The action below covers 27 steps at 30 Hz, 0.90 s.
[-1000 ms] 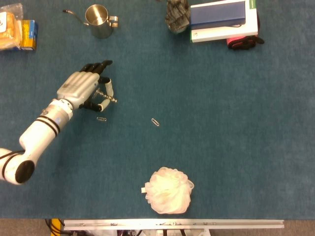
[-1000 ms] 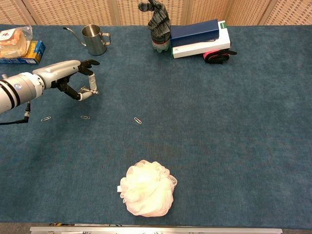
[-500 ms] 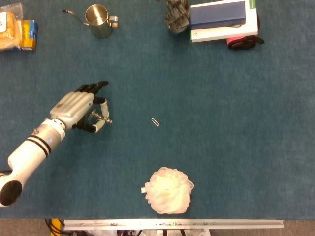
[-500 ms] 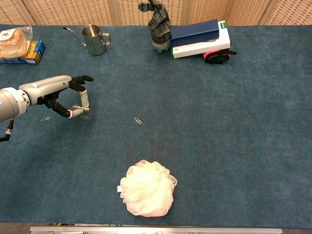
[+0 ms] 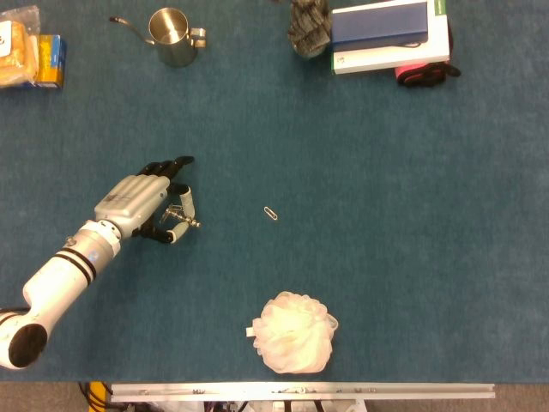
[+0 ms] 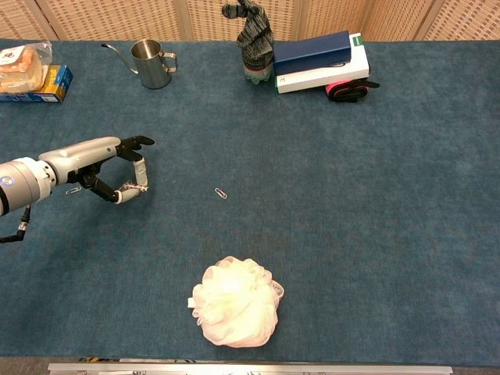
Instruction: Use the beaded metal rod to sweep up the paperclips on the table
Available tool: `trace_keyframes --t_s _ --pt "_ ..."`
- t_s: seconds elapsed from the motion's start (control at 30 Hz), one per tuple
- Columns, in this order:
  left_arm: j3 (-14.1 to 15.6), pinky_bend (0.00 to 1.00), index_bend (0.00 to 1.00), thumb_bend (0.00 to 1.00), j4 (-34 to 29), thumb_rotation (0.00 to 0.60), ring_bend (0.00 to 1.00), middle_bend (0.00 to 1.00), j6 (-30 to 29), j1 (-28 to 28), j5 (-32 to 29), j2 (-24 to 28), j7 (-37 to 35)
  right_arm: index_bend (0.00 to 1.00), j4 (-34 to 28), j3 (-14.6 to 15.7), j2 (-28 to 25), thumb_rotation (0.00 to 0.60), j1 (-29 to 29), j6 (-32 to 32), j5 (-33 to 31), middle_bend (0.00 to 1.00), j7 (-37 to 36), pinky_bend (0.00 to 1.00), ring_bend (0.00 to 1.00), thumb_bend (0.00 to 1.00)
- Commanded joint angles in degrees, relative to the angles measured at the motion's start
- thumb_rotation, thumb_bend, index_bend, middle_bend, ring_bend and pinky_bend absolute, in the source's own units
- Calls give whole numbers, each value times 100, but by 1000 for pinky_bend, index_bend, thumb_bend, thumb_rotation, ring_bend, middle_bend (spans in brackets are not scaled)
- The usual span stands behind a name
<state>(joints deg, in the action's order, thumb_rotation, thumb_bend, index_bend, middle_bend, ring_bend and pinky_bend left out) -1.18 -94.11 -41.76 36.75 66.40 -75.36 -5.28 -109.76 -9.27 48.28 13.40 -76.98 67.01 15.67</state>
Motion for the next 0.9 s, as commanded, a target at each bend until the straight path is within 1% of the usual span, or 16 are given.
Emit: trace_keyframes --t_s 0.03,0.47,0.9 --pt "-12 0 516 418 47 600 0 0 20 9 22 -59 -23 129 -2 4 -3 600 -6 3 -1 39 -4 62 0 0" --pt "2 0 516 418 358 600 0 0 178 42 79 -317 -124 129 50 6 -4 600 -17 45 -37 39 -56 62 0 0" --pt "-1 0 516 417 462 600 0 0 197 34 57 -328 -122 129 69 13 40 600 -11 64 -30 39 -55 62 0 0"
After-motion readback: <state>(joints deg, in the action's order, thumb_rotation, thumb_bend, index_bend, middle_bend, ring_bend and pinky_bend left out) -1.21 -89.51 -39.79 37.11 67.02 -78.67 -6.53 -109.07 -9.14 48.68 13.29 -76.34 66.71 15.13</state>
